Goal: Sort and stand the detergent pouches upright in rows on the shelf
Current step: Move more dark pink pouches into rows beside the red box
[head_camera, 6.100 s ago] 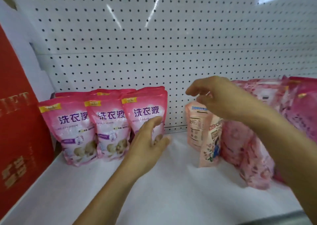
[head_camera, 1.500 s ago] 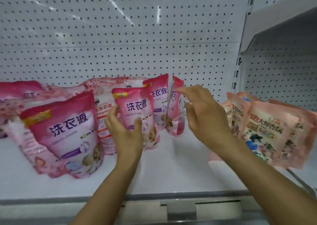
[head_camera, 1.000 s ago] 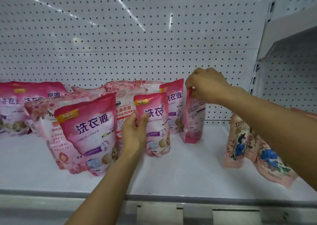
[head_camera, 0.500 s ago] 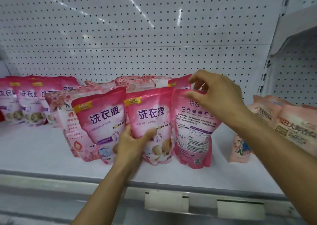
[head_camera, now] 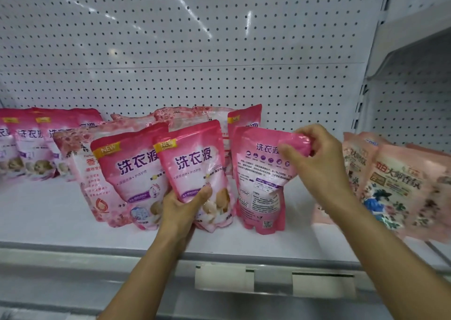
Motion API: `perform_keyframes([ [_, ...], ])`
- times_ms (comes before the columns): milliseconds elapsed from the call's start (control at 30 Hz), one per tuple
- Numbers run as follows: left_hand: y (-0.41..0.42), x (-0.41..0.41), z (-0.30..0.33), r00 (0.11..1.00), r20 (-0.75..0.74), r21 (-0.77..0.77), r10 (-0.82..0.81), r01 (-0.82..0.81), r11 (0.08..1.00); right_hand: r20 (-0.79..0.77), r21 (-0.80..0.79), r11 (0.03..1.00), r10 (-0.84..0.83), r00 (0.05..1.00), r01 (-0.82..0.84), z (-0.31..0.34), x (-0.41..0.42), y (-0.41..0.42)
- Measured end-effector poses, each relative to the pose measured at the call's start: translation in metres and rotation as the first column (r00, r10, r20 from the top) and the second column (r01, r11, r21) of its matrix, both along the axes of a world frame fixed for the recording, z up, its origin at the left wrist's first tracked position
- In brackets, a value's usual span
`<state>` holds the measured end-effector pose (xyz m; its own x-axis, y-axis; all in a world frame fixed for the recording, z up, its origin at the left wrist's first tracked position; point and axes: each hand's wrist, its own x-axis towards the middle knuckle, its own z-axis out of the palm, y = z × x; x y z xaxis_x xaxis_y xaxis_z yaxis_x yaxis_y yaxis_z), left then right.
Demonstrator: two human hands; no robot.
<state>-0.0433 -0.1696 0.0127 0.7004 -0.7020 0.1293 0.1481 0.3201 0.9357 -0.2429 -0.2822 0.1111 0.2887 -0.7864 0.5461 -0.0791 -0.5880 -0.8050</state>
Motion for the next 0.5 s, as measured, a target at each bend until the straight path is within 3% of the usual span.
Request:
perform_keyframes([
  [67, 0.002, 0.000, 0.000, 1.000, 0.005, 0.003, -0.017, 0.017, 1.000, -0.254, -0.089, 0.995, 0.028, 0.967, -0.052, 0.027, -0.003, -0.005],
  [133, 0.003, -0.001, 0.001, 0.999, 0.047, 0.014, -0.025, 0.025, 1.000, -0.524, -0.145, 0.982, 0.025, 0.851, -0.118, 0.048, -0.001, -0.006],
  [233, 0.003, -0.006, 0.001, 0.991, 0.134, 0.026, -0.028, 0.024, 0.999, -0.698, -0.248, 0.962, -0.094, 0.710, -0.116, 0.066, 0.012, -0.007],
  [300, 0.002, -0.005, -0.001, 0.990, 0.142, 0.020, -0.011, 0.008, 1.000, -0.679, -0.082, 0.992, 0.017, 0.734, -0.099, 0.072, 0.019, -0.010],
  [367, 0.002, -0.003, -0.003, 0.993, 0.118, 0.003, 0.022, -0.022, 1.000, -0.542, 0.202, 0.977, 0.172, 0.823, -0.071, 0.076, 0.020, -0.014],
  [433, 0.003, -0.002, -0.003, 0.993, 0.109, -0.014, 0.042, -0.041, 0.999, -0.338, 0.435, 0.892, 0.285, 0.897, -0.120, 0.078, 0.019, -0.016],
  [500, 0.003, -0.001, -0.003, 0.993, 0.108, -0.022, 0.049, -0.047, 0.999, -0.137, 0.551, 0.807, 0.339, 0.931, -0.212, 0.075, 0.021, -0.012],
])
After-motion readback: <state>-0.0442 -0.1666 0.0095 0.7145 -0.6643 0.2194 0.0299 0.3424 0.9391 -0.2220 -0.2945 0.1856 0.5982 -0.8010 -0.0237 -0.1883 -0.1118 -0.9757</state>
